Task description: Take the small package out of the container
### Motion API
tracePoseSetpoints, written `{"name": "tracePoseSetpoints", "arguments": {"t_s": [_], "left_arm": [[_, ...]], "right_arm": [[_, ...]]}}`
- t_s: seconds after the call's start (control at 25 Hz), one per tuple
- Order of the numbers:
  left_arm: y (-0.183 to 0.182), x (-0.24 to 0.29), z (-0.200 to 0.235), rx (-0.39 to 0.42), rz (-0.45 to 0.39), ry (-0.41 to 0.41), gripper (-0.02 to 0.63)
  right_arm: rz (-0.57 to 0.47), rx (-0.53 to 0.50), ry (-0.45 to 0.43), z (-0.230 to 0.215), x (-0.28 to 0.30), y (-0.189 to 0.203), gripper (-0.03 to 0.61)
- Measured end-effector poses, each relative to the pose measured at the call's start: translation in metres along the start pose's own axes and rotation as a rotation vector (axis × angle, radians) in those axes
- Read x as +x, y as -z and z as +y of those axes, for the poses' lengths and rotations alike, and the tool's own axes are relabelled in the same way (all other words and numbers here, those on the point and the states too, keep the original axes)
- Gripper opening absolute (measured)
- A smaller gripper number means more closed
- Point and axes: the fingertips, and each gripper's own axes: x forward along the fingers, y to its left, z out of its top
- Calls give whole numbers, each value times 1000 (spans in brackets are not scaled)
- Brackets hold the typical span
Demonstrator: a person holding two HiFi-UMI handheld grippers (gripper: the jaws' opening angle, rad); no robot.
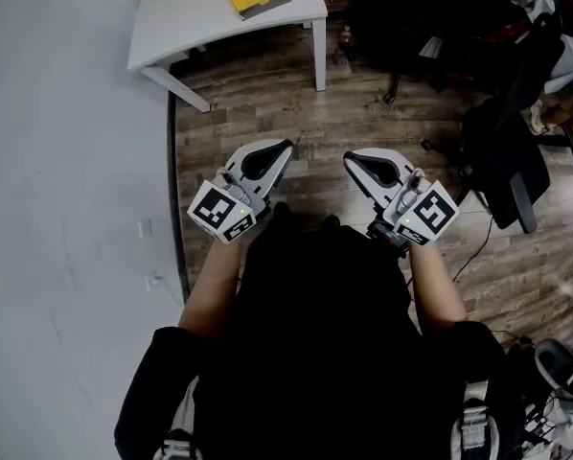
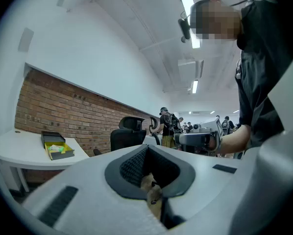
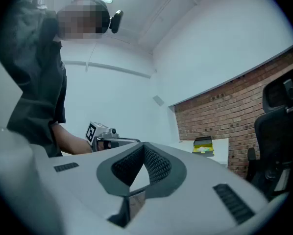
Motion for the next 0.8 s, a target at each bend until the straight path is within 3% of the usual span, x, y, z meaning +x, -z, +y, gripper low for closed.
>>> {"name": "tracePoseSetpoints", "arguments": {"t_s": [0.56, 0.8], "left_arm": [[12, -16, -12, -27, 31, 0, 17], [9, -26, -21, -69, 26, 49, 17]], "right_arm": [[-18, 46, -13, 6, 2, 7, 2], [-35, 63, -41, 13, 11, 6, 2]]}}
